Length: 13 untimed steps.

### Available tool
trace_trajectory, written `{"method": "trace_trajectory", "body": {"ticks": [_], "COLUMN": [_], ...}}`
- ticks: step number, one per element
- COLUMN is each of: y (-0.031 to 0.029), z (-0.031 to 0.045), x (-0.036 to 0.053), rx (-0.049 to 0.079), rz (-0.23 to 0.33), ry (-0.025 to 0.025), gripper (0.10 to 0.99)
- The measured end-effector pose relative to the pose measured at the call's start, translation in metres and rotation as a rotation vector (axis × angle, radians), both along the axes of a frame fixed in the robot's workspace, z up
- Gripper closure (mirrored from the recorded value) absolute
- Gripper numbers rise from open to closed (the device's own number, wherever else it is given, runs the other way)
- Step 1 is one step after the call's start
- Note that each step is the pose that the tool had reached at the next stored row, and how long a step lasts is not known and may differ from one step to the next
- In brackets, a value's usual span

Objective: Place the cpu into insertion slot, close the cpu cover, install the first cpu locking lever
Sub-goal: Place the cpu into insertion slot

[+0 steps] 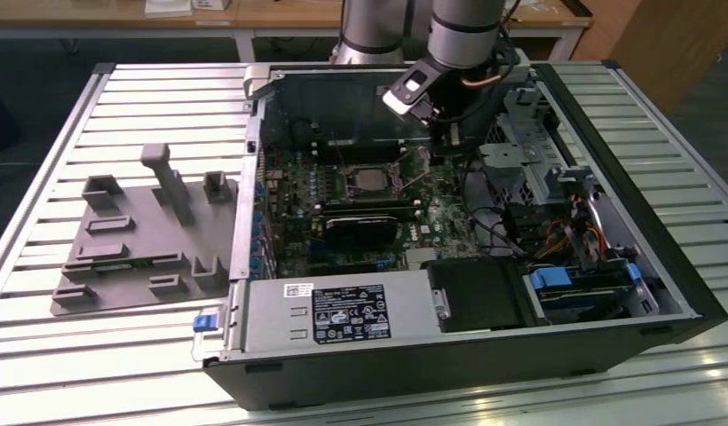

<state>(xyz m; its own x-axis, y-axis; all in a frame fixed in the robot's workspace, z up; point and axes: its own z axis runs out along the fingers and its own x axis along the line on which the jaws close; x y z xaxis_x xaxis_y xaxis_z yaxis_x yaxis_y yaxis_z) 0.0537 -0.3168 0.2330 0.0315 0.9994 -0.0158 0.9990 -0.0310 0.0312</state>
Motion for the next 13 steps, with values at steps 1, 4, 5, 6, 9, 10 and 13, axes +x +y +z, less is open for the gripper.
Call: {"method": "trace_trajectory", "body": {"ticks": [1, 4, 5, 6, 9, 10, 13], "y": [0.0, 0.0, 0.0, 0.0, 0.0, 0.0, 0.0], "z": [-0.0001, -0.0001, -0.0002, -0.0002, -0.0004, -0.0004, -0.0004], "x": [0.0001, 0.0005, 0.0007, 0.0008, 0.001, 0.001, 0.001], "rx": [0.0, 0.0, 0.0, 0.0, 0.0, 0.0, 0.0], "rz": [0.0, 0.0, 0.0, 0.0, 0.0, 0.0, 0.0], "ry": [0.0098, 0.039, 0.0484, 0.0588, 0.0879, 0.0903, 0.0908], "gripper": [0.984, 0.984, 0.984, 0.984, 0.984, 0.984, 0.984]}}
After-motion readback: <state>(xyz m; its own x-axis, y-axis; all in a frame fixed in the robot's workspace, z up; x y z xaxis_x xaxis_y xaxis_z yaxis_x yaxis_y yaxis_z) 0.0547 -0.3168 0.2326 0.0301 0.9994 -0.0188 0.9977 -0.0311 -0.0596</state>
